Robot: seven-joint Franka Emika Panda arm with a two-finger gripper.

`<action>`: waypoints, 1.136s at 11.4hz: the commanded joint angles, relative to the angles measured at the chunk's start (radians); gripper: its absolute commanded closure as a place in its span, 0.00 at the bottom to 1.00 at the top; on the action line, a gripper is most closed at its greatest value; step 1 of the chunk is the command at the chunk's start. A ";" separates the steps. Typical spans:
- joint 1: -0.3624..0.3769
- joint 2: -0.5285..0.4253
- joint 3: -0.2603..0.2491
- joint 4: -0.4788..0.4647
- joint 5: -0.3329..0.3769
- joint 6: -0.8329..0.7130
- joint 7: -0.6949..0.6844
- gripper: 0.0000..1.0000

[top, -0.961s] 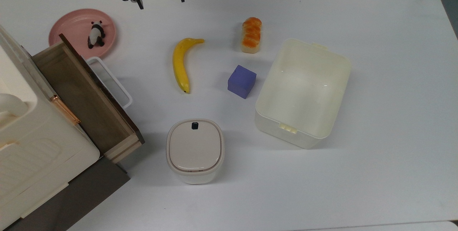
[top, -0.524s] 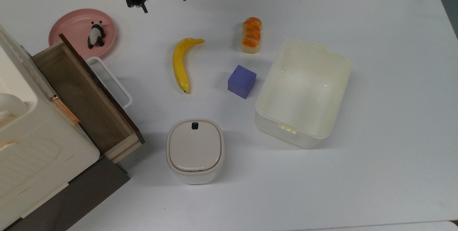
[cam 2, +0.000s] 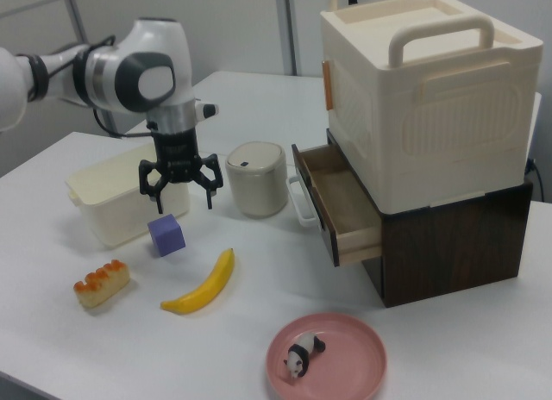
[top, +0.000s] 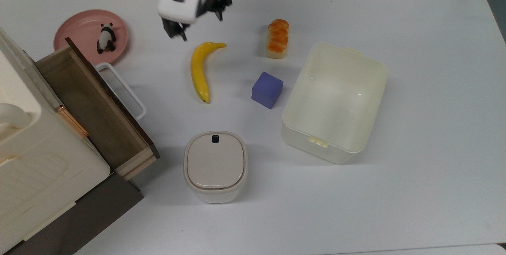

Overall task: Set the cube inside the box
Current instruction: 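Move the open gripper over the purple cube and lower onto it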

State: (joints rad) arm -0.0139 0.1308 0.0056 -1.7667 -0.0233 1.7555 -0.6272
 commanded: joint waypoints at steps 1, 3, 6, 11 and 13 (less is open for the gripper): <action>0.067 0.064 -0.002 -0.033 -0.023 0.215 -0.126 0.00; 0.116 0.111 -0.002 -0.031 -0.056 0.272 -0.170 0.00; 0.178 0.160 -0.002 -0.031 -0.063 0.285 -0.167 0.00; 0.236 0.233 0.001 -0.027 -0.108 0.364 -0.093 0.00; 0.248 0.283 0.004 -0.023 -0.167 0.426 -0.004 0.00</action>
State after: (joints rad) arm 0.2149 0.3664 0.0094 -1.7875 -0.1236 2.1091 -0.7291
